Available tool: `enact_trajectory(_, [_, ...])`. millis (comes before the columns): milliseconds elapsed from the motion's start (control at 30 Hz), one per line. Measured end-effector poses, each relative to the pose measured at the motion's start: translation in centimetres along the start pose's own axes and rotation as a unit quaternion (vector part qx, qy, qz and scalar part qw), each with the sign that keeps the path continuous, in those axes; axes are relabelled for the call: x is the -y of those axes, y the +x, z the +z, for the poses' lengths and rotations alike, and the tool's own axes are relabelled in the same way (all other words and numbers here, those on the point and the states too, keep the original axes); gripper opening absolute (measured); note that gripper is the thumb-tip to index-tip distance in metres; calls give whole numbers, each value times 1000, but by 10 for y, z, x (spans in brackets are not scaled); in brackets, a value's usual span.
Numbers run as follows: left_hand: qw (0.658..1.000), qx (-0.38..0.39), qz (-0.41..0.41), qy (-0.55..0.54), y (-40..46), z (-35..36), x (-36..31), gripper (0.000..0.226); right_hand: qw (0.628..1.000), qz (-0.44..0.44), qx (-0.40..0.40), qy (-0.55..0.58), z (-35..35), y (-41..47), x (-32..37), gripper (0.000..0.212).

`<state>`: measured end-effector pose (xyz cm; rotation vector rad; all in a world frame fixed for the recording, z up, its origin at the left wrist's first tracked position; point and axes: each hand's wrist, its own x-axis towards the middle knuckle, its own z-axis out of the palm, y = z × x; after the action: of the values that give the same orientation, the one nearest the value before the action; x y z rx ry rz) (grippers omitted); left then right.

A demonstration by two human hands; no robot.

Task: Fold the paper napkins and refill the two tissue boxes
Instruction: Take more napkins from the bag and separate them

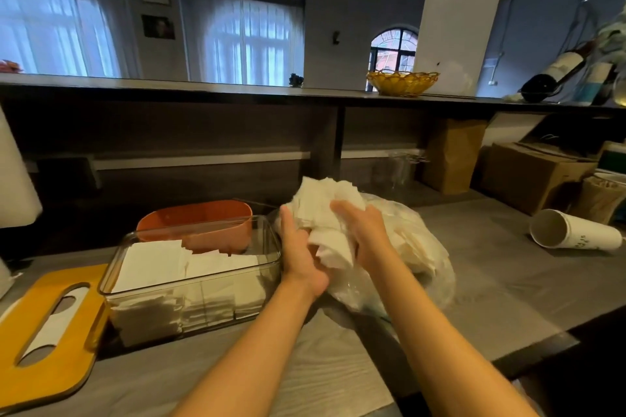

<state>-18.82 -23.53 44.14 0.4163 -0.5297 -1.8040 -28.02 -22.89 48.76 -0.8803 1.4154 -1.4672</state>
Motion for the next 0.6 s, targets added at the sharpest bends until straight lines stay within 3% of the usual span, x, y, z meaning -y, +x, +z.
enact_trajectory(67, [999,-18,-24,30,-1,-5,4,64,997,-62,0,-42,3,10,-24,22])
enact_trajectory(167, [996,-38,-30,78,8,-14,7,41,984,-133,2,-119,9,16,-40,28])
enact_trajectory(300, [994,-52,-13,95,24,-24,12,53,949,-230,-15,-214,13,23,-52,37])
enact_trajectory(400, [992,-76,-3,105,30,-28,14,38,926,-221,-48,-302,12,32,-58,40])
enact_trajectory(467, [991,-93,-5,92,32,-31,15,40,922,-180,-23,-342,14,36,-48,41])
enact_trajectory(533, [990,-107,-11,91,33,-32,16,41,933,-126,-14,-338,15,36,-36,36])
enact_trajectory(600, [989,-117,-9,93,36,-33,17,41,941,-143,-19,-305,11,40,-34,36])
